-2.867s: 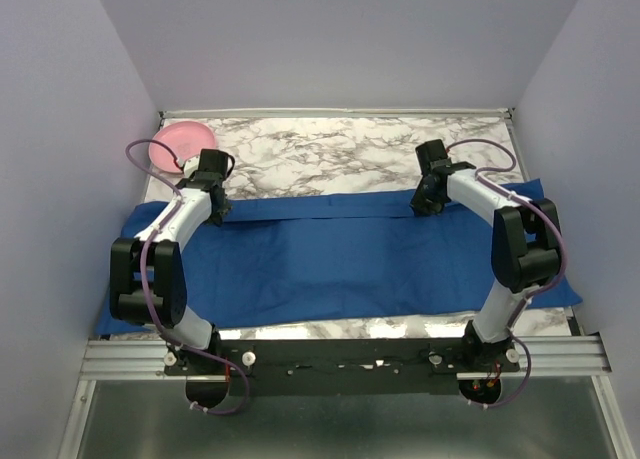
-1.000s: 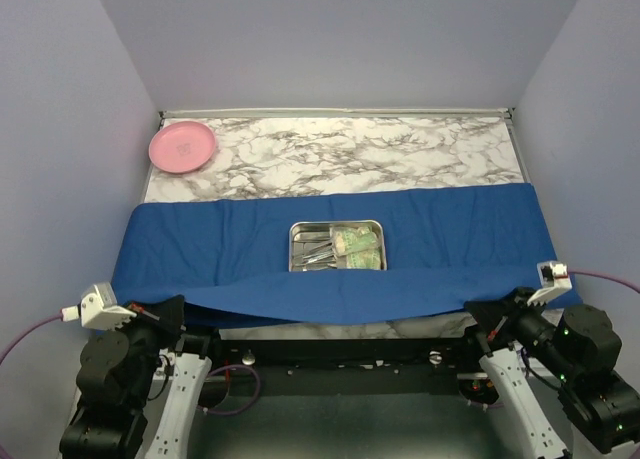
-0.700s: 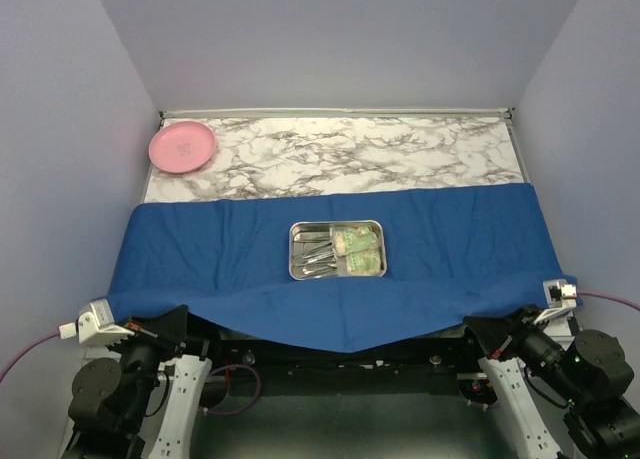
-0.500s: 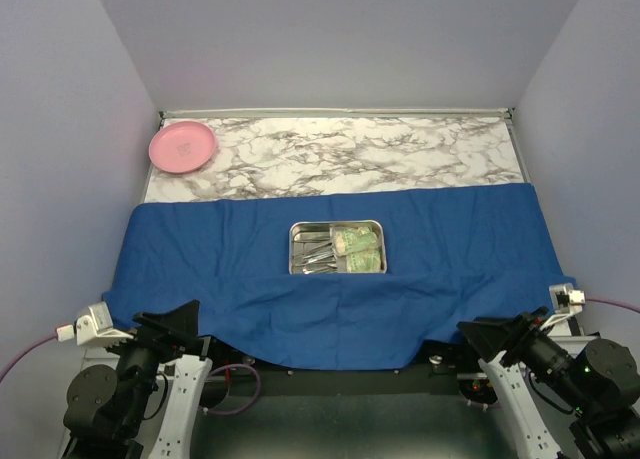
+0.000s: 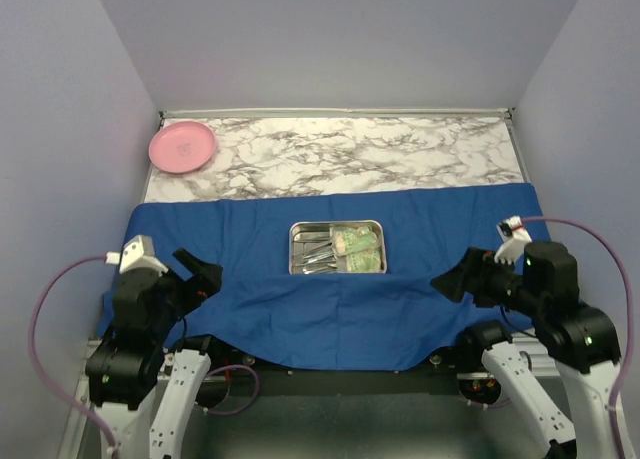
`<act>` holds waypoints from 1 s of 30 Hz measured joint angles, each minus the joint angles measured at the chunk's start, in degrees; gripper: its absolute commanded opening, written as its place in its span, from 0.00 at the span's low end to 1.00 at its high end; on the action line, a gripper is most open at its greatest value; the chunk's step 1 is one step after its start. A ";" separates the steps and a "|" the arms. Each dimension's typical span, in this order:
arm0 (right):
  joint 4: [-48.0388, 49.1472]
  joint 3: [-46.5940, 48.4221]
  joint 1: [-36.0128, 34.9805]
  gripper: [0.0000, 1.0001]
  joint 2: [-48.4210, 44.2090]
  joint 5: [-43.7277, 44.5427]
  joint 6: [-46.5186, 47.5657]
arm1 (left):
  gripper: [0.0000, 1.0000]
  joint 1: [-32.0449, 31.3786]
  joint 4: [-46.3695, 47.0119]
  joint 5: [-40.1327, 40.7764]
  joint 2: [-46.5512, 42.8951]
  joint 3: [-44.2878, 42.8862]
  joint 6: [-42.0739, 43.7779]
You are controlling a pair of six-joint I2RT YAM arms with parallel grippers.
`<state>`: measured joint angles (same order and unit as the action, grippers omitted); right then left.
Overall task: Open and lay out the surgical kit
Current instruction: Open the surgical kit at the center of the board.
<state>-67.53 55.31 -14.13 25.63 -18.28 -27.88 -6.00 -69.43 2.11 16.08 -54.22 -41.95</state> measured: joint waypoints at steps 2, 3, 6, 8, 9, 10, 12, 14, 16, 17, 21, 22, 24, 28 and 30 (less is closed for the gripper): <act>3.30 0.22 0.00 0.92 7.50 0.92 1.81 | 0.99 0.00 3.96 -0.22 5.03 3.19 0.00; 5.35 0.33 0.00 0.92 12.13 1.68 2.82 | 0.99 0.00 6.60 -0.22 8.70 4.94 0.09; 9.40 0.70 0.00 0.92 21.75 4.28 5.07 | 0.99 0.00 13.33 -0.17 18.03 7.54 0.79; 12.90 2.19 0.00 0.92 29.20 7.37 6.34 | 0.99 0.00 17.18 0.28 24.79 8.00 1.62; 13.55 2.38 0.00 0.92 32.00 7.72 6.51 | 0.99 -0.02 19.04 0.61 27.15 8.02 2.05; 14.84 2.62 0.00 0.92 34.25 8.46 6.75 | 0.99 0.00 20.52 0.98 29.51 8.00 2.45; 17.84 2.93 0.00 0.92 38.97 10.64 6.99 | 0.98 0.00 24.13 2.16 34.56 7.96 3.76; 19.98 3.04 0.07 0.92 42.82 12.57 6.99 | 0.95 0.00 27.30 3.52 40.44 7.48 5.29; 22.03 3.72 1.22 0.91 47.78 13.97 7.10 | 0.94 0.00 29.94 4.57 45.79 6.45 6.99; 23.45 4.04 2.62 0.91 50.21 14.05 7.23 | 0.94 0.00 31.23 4.92 48.78 5.57 7.82; 27.52 4.11 8.92 0.92 55.71 14.60 8.28 | 0.93 0.00 35.80 5.35 60.24 1.07 10.43; 28.35 4.35 10.64 0.92 57.40 15.15 9.14 | 0.93 0.00 37.05 5.44 62.95 -0.28 10.99; 30.45 4.63 12.59 0.91 59.76 16.09 10.82 | 0.92 0.00 38.60 5.42 66.53 -1.75 11.69; 33.46 5.35 14.36 0.91 64.72 16.37 13.99 | 0.91 0.00 42.07 5.57 71.76 -2.58 14.05; 34.29 6.45 14.97 0.91 67.56 16.26 15.19 | 0.91 0.00 42.23 5.81 73.00 -2.56 14.82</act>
<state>-33.23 61.76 0.84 93.19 -2.02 -12.69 -6.00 -27.20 7.92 89.08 -56.77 -27.14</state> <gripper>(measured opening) 0.913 0.917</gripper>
